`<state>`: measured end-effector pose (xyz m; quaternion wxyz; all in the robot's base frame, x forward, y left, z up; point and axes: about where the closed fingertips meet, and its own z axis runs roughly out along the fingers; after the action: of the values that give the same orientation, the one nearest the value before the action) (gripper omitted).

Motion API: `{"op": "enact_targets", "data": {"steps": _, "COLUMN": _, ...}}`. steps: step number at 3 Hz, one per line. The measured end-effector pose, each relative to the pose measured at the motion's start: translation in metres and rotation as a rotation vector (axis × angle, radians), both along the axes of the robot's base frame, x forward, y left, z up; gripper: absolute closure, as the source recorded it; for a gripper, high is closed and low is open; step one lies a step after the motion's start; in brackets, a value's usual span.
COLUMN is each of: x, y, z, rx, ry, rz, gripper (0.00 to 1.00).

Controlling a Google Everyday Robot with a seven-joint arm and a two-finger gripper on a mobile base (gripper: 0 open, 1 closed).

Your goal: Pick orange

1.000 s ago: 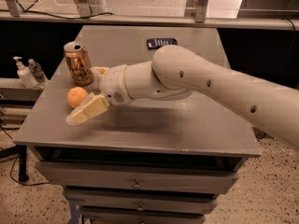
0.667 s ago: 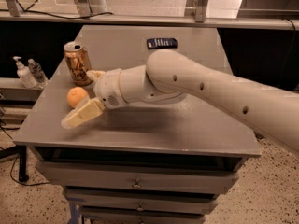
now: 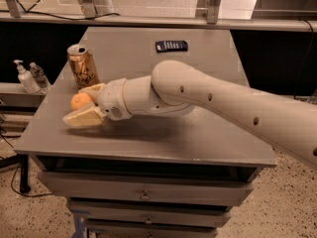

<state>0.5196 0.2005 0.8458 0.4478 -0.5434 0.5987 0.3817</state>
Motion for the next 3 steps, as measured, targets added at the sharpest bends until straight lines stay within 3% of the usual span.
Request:
{"op": "enact_targets", "data": {"steps": 2, "x": 0.011, "y": -0.014, "z": 0.014, "rx": -0.002, "ry": -0.030, "rz": -0.033, "gripper": 0.87}}
{"op": "enact_targets", "data": {"steps": 3, "x": 0.029, "y": -0.040, "z": 0.042, "rx": 0.010, "ry": -0.079, "rz": -0.074, "gripper": 1.00}}
